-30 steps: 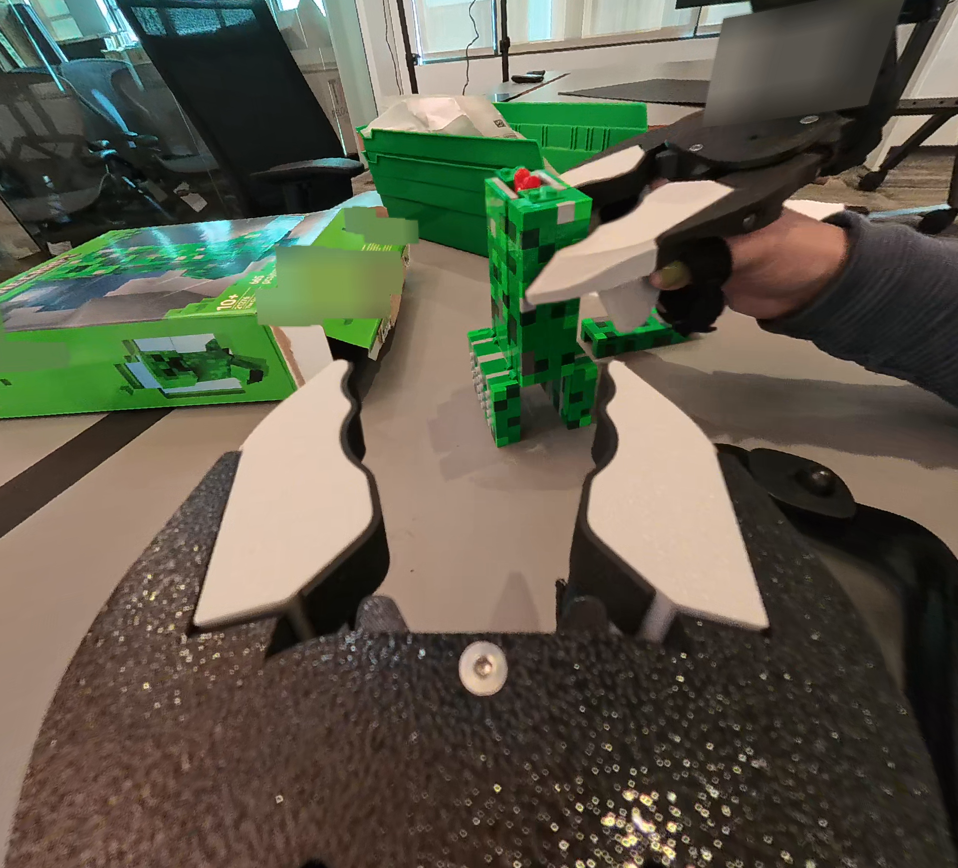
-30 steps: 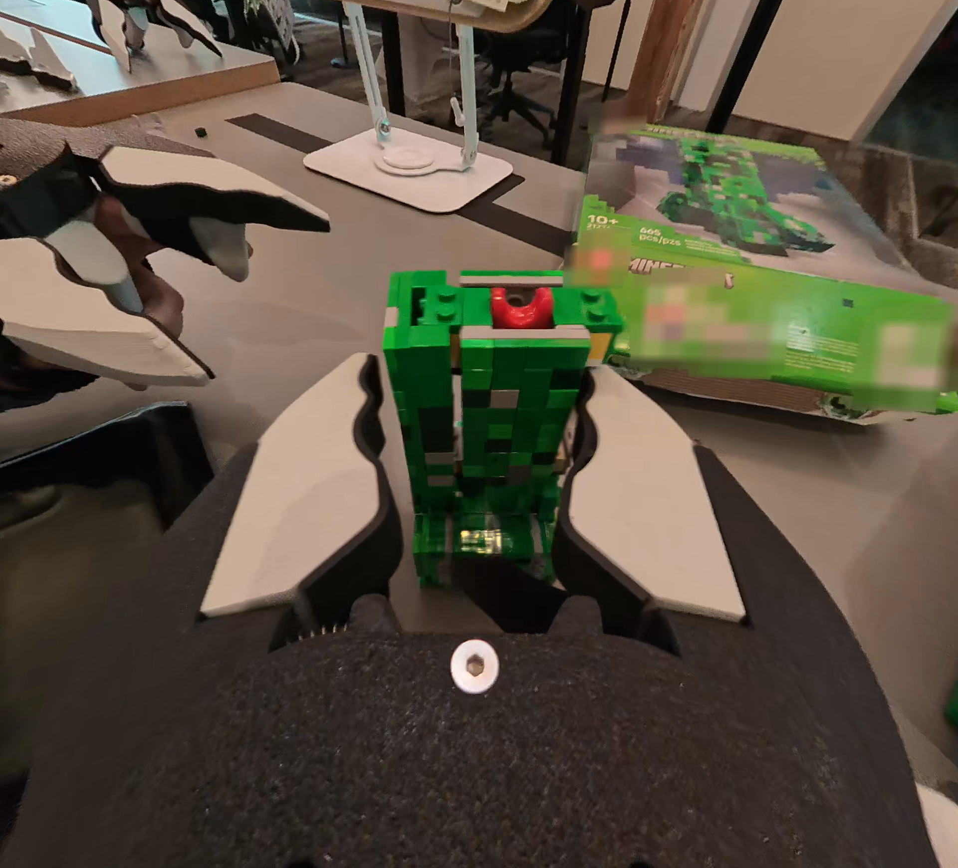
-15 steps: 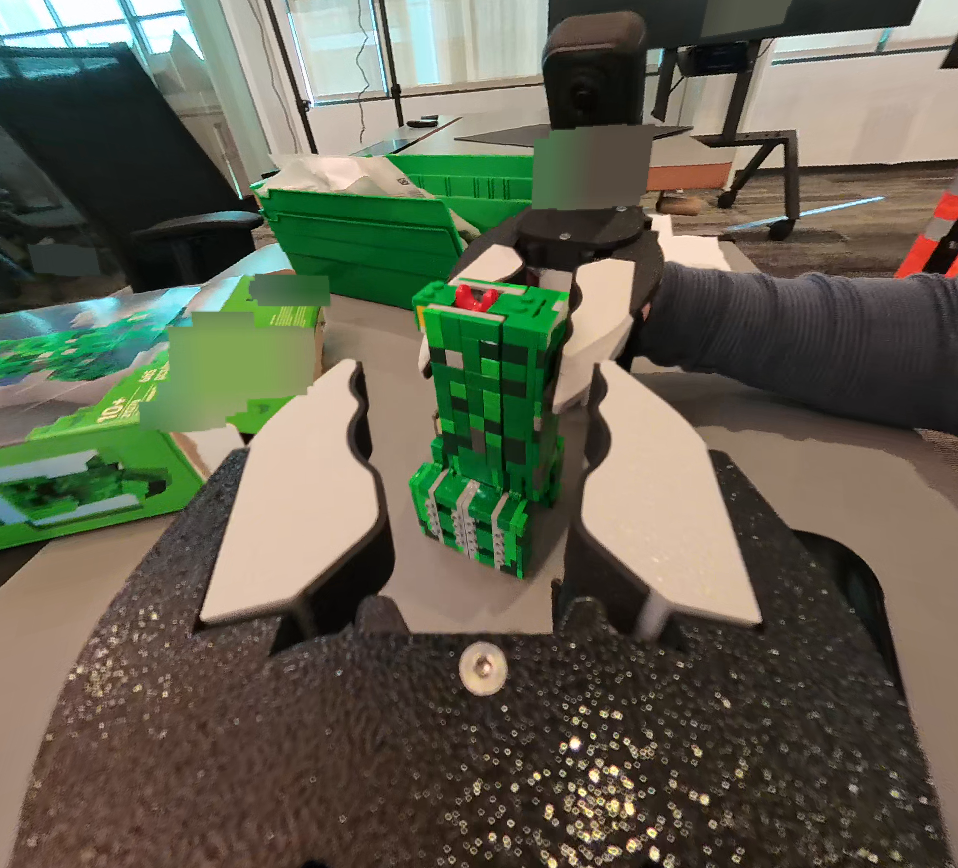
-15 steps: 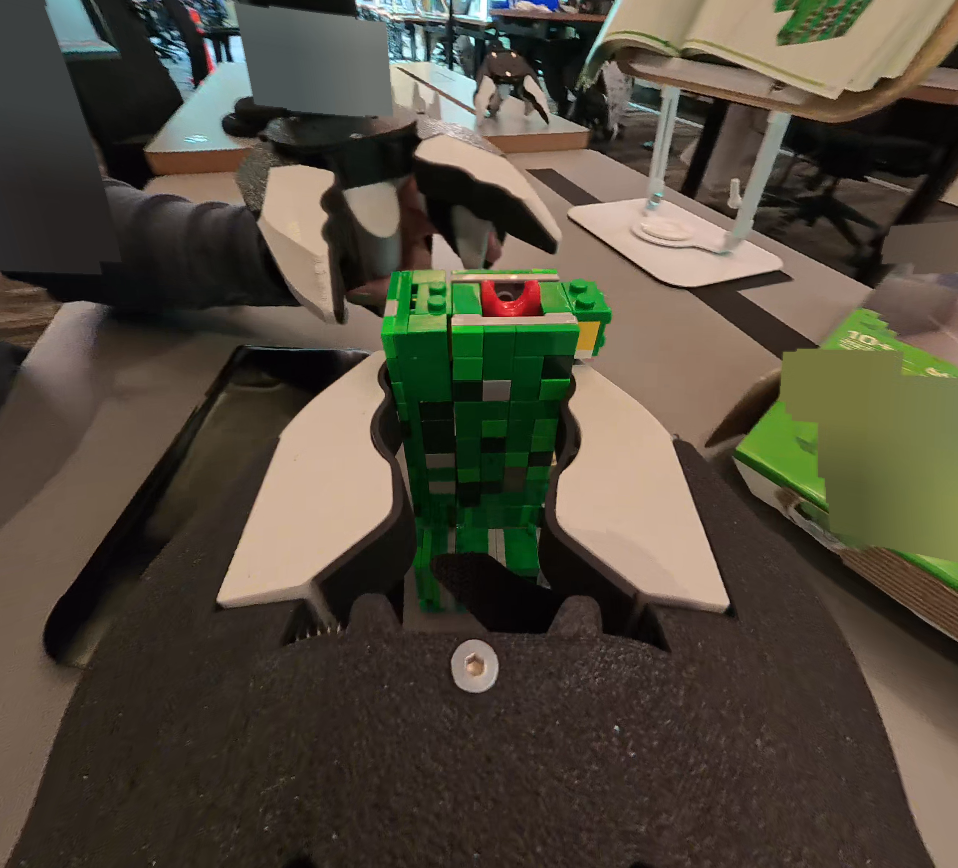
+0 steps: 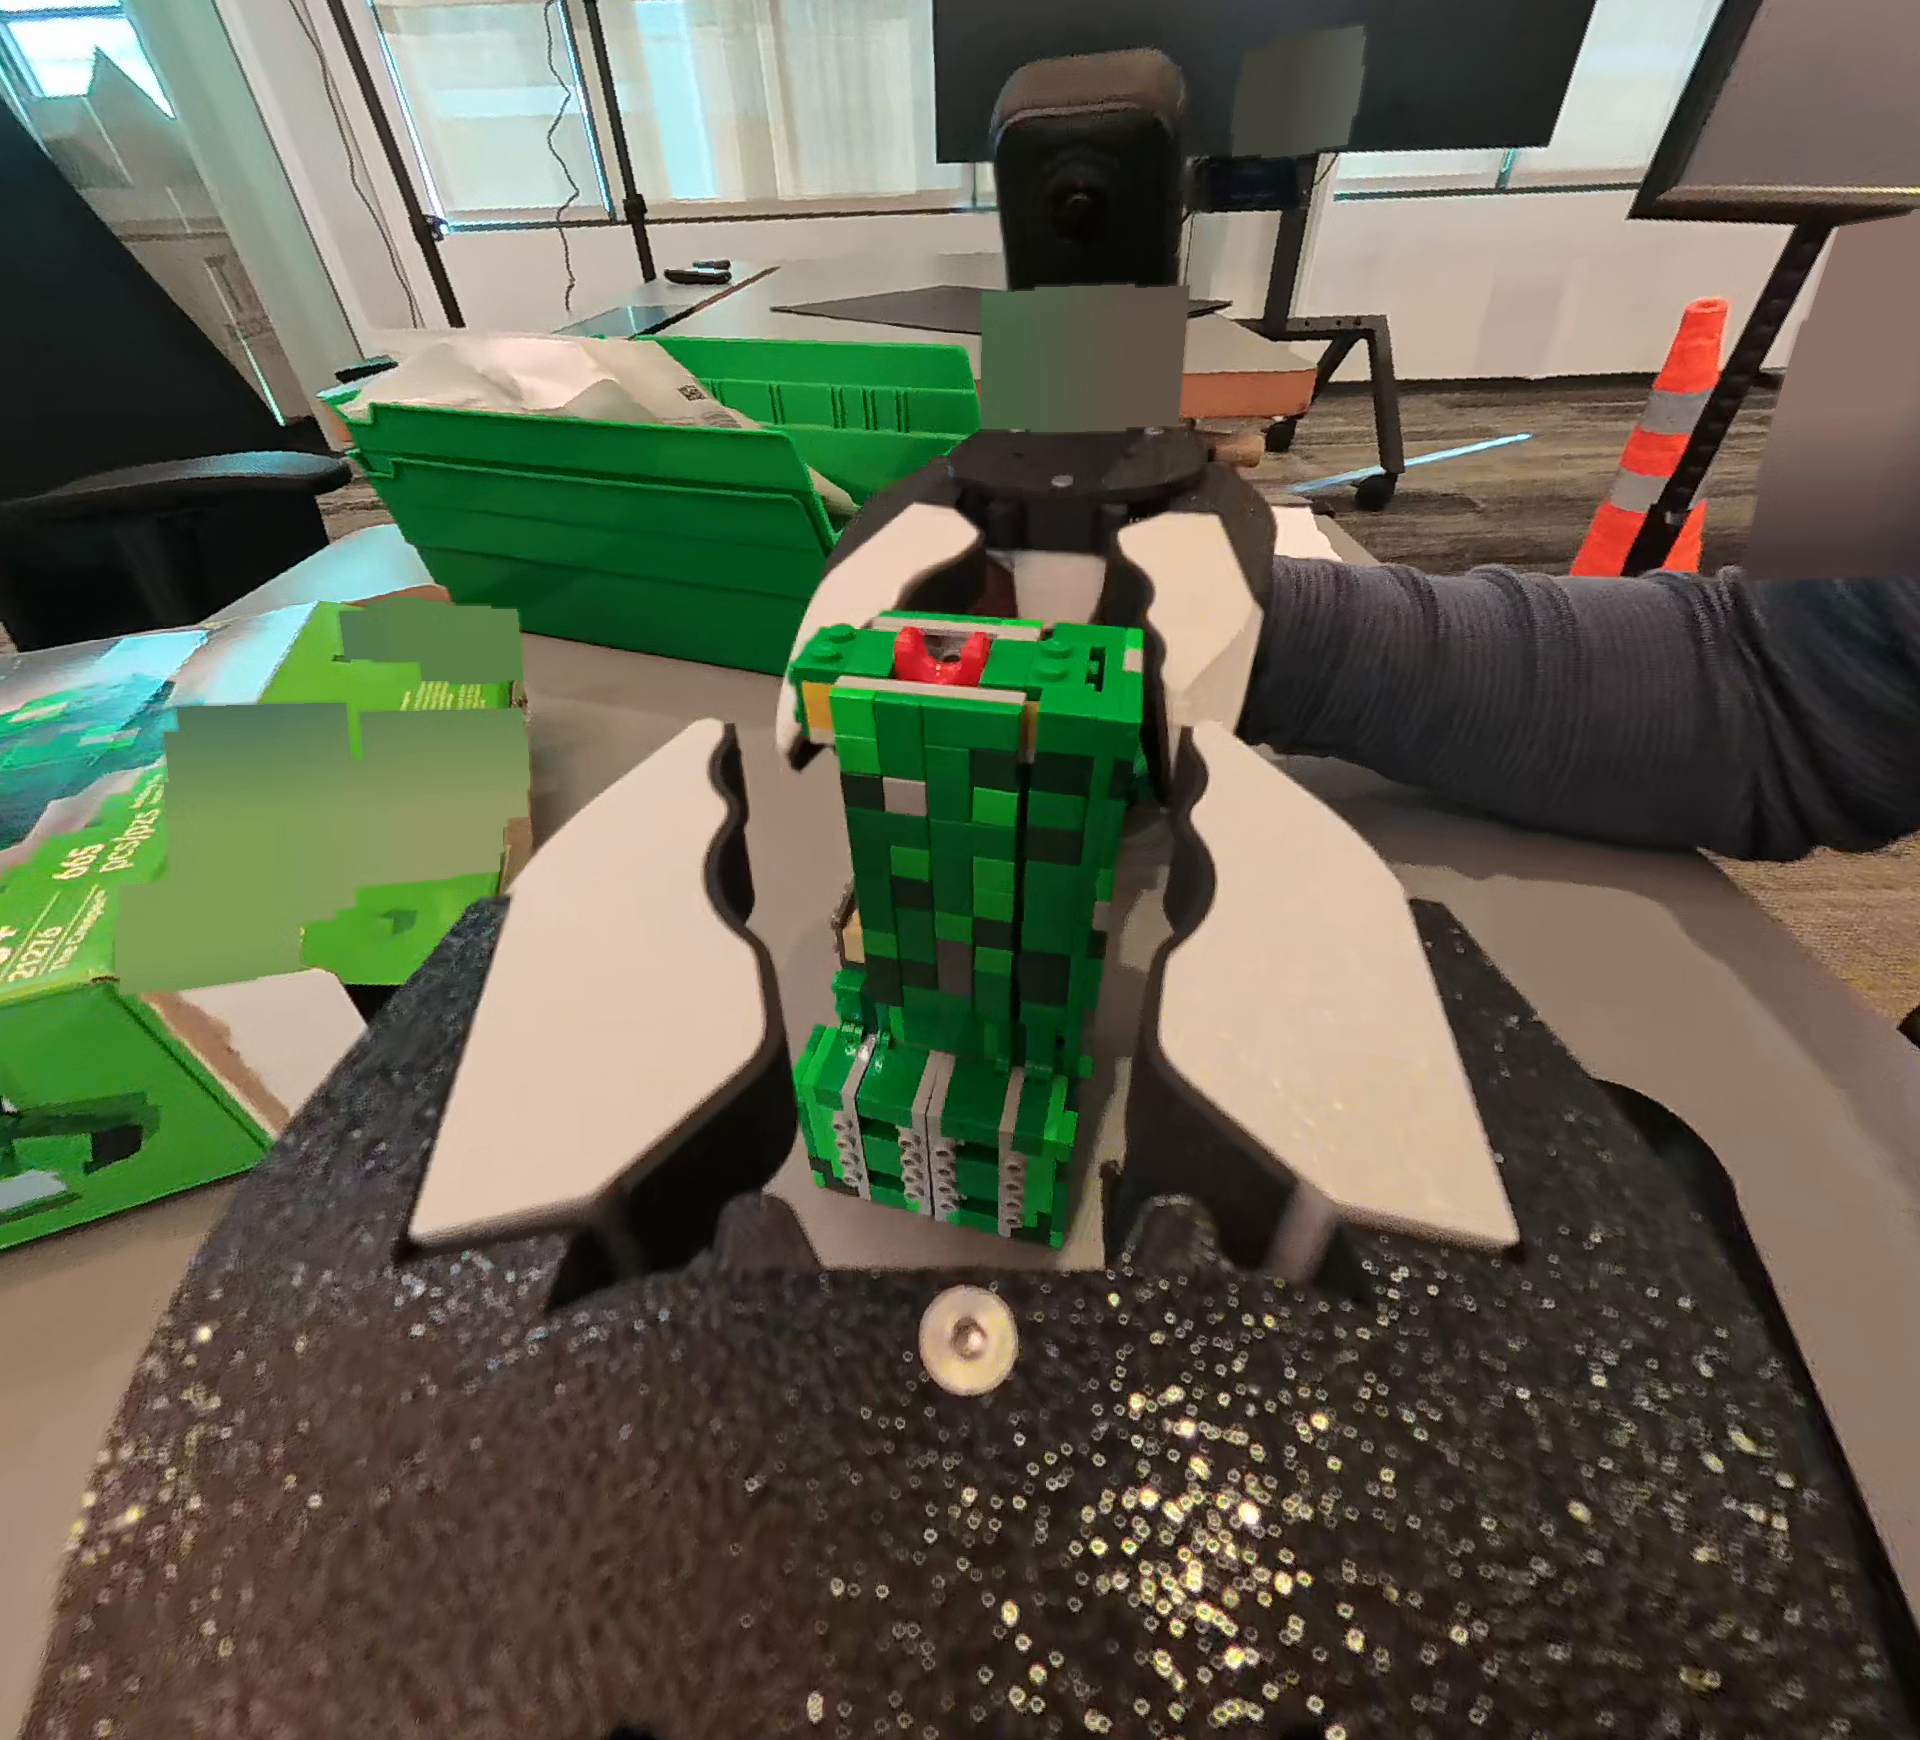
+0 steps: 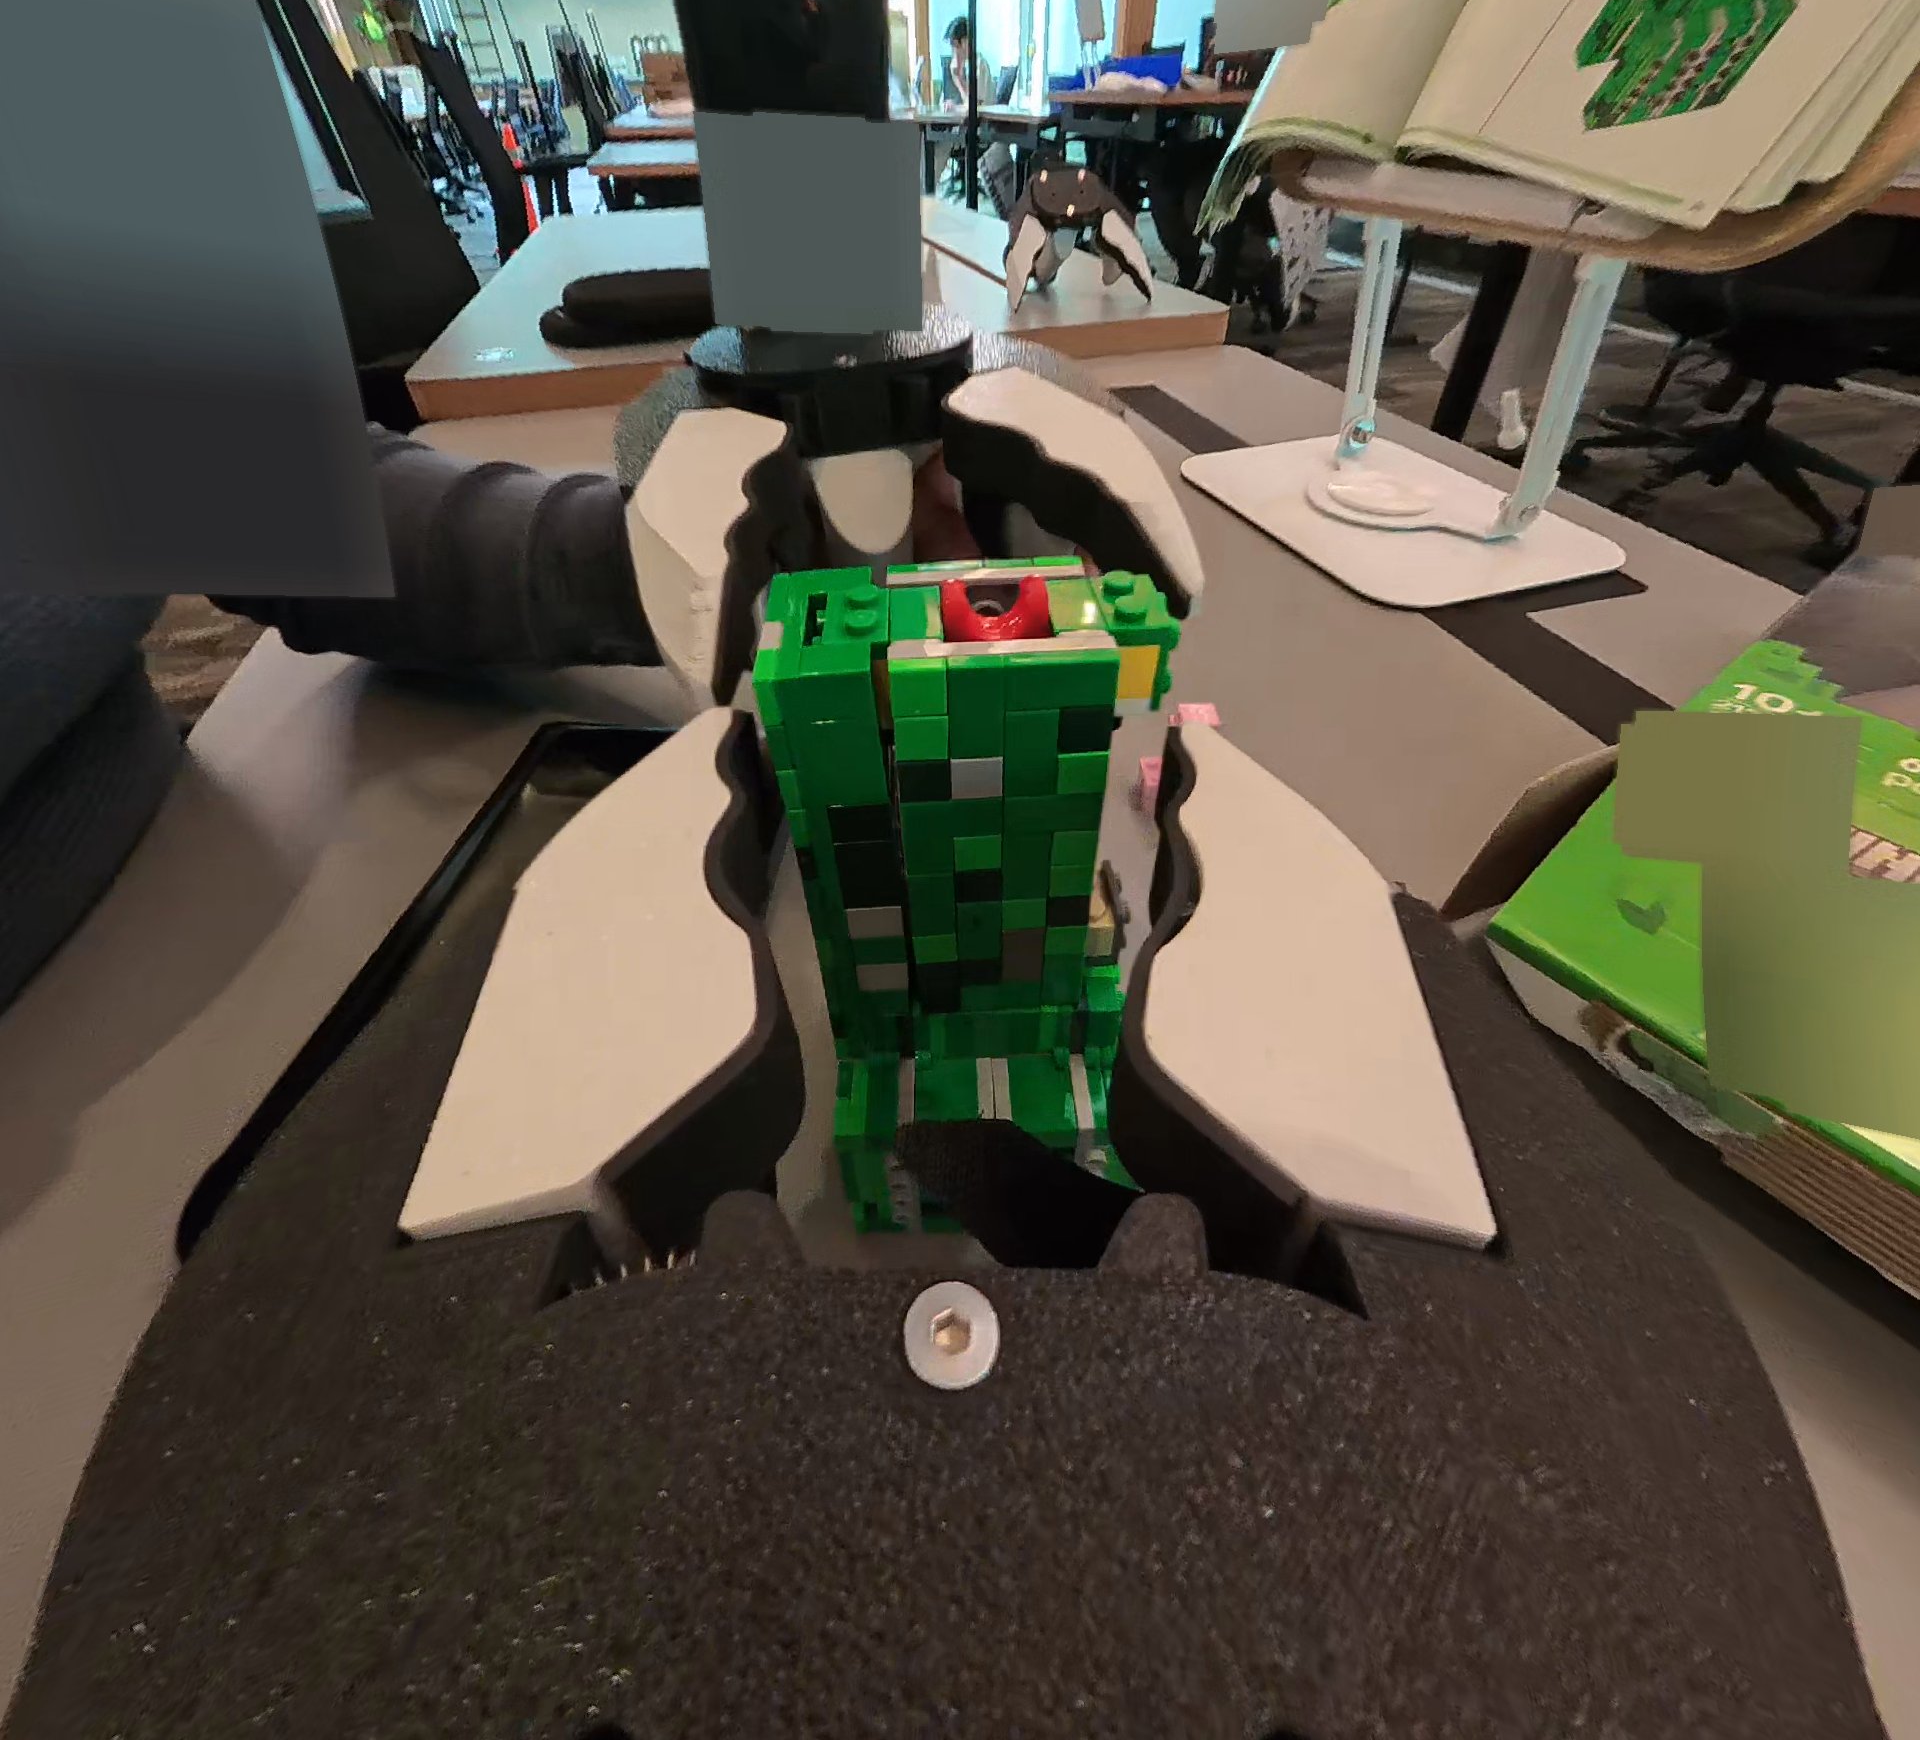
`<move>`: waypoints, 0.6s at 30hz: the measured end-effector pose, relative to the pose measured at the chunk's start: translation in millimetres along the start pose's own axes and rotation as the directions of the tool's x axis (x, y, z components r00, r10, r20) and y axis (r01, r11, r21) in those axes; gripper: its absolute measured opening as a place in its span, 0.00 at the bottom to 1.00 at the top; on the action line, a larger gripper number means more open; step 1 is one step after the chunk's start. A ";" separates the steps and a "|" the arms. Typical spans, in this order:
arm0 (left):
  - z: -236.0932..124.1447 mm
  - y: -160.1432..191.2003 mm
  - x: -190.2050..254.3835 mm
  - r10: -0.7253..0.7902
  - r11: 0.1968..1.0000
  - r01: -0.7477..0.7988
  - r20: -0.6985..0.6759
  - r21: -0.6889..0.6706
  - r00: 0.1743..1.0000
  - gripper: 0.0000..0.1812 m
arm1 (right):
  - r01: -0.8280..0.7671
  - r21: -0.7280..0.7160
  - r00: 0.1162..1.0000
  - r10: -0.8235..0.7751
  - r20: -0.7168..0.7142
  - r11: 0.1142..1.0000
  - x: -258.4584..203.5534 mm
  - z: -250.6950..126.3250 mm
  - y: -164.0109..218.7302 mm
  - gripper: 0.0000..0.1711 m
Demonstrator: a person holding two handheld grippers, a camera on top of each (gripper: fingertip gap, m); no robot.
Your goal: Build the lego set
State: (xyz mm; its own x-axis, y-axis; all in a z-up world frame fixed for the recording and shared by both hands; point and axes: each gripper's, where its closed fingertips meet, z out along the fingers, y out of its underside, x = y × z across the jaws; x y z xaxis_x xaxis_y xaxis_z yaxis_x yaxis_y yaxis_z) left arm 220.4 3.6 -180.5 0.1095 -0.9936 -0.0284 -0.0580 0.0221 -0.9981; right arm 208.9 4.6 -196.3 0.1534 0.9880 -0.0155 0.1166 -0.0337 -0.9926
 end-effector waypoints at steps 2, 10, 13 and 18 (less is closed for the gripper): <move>-0.3 -2.1 -0.5 -0.001 1.000 0.001 -0.007 0.013 1.000 0.41 | 0.008 0.027 1.000 -0.008 -0.009 1.000 0.6 -5.8 -5.1 0.40; 1.8 5.8 2.7 -0.001 1.000 0.000 -0.056 -0.031 0.998 0.33 | 0.035 0.040 0.999 -0.034 -0.007 0.999 -2.1 -7.5 -10.3 0.36; 1.8 5.5 2.4 0.006 1.000 -0.007 -0.050 -0.022 0.999 0.32 | 0.036 0.044 0.999 -0.036 -0.010 0.998 -2.3 -7.7 -10.3 0.35; 0.5 5.4 2.9 0.030 0.999 -0.031 -0.041 -0.016 0.999 0.28 | 0.044 0.048 0.999 -0.043 -0.023 0.998 -0.1 -6.6 -10.6 0.35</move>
State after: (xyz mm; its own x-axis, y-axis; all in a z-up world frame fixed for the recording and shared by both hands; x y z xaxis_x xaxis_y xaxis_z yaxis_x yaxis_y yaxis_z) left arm 220.9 0.9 -186.1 0.0673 -0.9961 -0.0564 -0.0772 0.0511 -0.9957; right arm 214.2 3.8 -185.0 0.1706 0.9849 0.0299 0.0759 0.0171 -0.9970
